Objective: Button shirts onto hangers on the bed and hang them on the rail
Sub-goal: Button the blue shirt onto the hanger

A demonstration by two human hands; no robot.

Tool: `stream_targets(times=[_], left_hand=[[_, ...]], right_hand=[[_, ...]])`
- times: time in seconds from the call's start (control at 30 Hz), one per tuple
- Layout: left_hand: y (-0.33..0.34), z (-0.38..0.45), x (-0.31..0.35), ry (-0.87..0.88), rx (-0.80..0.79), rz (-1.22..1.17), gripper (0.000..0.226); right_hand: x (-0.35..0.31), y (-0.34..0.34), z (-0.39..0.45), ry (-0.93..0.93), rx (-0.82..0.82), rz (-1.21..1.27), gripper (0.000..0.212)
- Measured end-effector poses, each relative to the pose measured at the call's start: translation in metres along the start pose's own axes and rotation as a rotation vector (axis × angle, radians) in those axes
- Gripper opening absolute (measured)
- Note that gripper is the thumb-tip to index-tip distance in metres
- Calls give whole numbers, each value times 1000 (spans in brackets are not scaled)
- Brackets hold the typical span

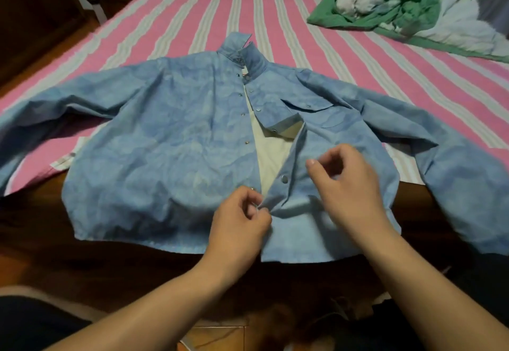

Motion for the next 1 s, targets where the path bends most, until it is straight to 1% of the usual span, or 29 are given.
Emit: stream_targets(times=[0.03,0.07,0.13,0.17,0.23,0.27,0.33,0.37,0.4,0.43,0.47,0.53,0.57,0.63,0.73,0.83,0.9,0.93,0.97,1.0], left_hand=[[-3,-2,0,30,46,18,20],[-5,-5,2,59,58,22,21],[-5,-13,4,124,-3,25,22],[-4,-17,4,172,-55,47,19],[-3,-24,4,239,-148,126,13],[-2,-26,4,247,-184,141,15],[-5,-26,6,158,-203,51,16],[-9,-23,7,115,-176,11,12],[-13,-18,6,106,-106,25,11],[-18,-11,4,152,-8,138,8],[-23,-2,2,239,74,315,5],[-27,14,1,388,174,739,24],[-25,20,2,419,202,884,31],[-19,27,7,444,245,1046,36],[-16,30,9,458,251,1077,36],[-26,27,11,431,211,1122,39],[-36,25,20,388,232,1226,38],[-42,26,23,384,257,1222,34],[-49,26,28,354,234,1131,27],[-56,29,31,323,241,963,22]], right_hand=[[-3,5,-8,-23,-39,-74,27],[-6,13,-17,15,-132,-58,35],[-11,29,-31,102,-297,-30,45],[-11,35,-35,102,-338,-63,45],[-8,41,-34,111,-365,-56,38],[-6,42,-32,114,-354,-16,32],[1,42,-27,78,-288,-1,18],[2,41,-25,45,-240,-24,15],[3,39,-24,22,-188,-41,14],[1,37,-23,2,-140,-41,12],[-1,35,-23,-18,-104,-27,9],[-5,35,-23,-51,-67,4,7],[-5,37,-24,-70,-68,10,7],[-6,42,-26,-102,-69,7,8],[-7,44,-26,-107,-65,22,14],[-10,41,-28,-86,-83,66,22],[-13,40,-30,-92,-87,85,21],[-15,39,-31,-101,-82,95,20],[-16,39,-31,-113,-71,102,17],[-18,39,-32,-131,-53,108,14]])
Point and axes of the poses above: each hand's wrist, its own z-axis towards the middle knuckle, its own y-axis out of the palm, x = y × z, the point moved 1 cm from there along z, towards the middle knuckle, and after that the axes turned 10 degrees about z, right-handed, at the moved point
